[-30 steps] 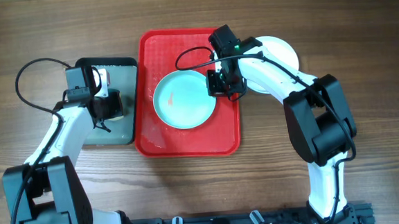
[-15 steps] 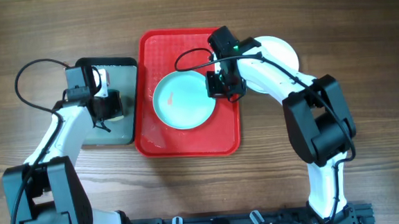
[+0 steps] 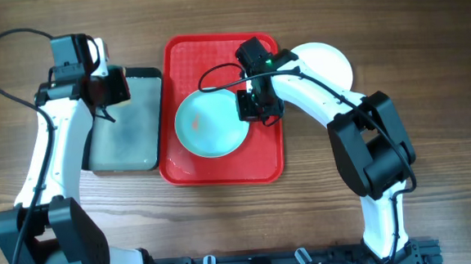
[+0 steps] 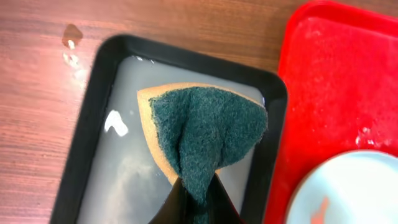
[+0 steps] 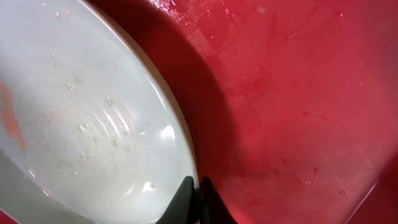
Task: Clean dirty plates on tray and stack at the side
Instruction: 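Lift the sponge and carry it right toward the light blue plate, then scrub the light blue plate with the sponge while the right gripper holds it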
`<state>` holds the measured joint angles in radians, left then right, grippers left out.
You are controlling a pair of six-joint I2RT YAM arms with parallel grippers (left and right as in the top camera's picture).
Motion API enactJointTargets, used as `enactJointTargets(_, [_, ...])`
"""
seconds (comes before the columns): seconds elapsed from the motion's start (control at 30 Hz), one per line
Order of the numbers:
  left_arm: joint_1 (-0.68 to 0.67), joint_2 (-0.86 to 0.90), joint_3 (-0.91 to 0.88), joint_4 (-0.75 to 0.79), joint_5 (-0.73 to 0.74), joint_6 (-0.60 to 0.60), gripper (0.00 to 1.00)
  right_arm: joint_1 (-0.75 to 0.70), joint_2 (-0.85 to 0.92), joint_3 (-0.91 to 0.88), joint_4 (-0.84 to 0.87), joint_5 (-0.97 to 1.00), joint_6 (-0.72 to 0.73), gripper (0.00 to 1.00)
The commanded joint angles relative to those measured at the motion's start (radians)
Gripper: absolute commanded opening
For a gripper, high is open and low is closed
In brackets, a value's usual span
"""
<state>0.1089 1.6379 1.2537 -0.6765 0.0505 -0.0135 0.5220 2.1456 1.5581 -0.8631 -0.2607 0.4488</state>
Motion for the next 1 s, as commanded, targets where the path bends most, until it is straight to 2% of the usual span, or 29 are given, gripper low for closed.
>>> enactJointTargets(0.0, [-0.033, -0.002, 0.009, -0.032, 0.059, -0.018, 0.04, 0.010, -0.029, -0.016, -0.004, 0.021, 0.007, 0.04])
enactJointTargets(0.27, [-0.114, -0.002, 0.007, -0.062, 0.213, -0.029, 0.04, 0.010, -0.029, -0.016, -0.002, 0.021, 0.007, 0.04])
enactJointTargets(0.43, [-0.202, -0.001, -0.014, -0.062, 0.215, -0.101, 0.04, 0.010, -0.029, -0.016, -0.002, 0.021, 0.006, 0.04])
enactJointTargets(0.6, [-0.293, 0.000, -0.066, -0.016, 0.214, -0.101, 0.04, 0.010, -0.029, -0.016, -0.002, 0.021, 0.007, 0.04])
enactJointTargets(0.97, [-0.372, 0.064, -0.125, 0.052, 0.176, -0.183, 0.04, 0.010, -0.029, -0.016, -0.002, 0.021, 0.006, 0.04])
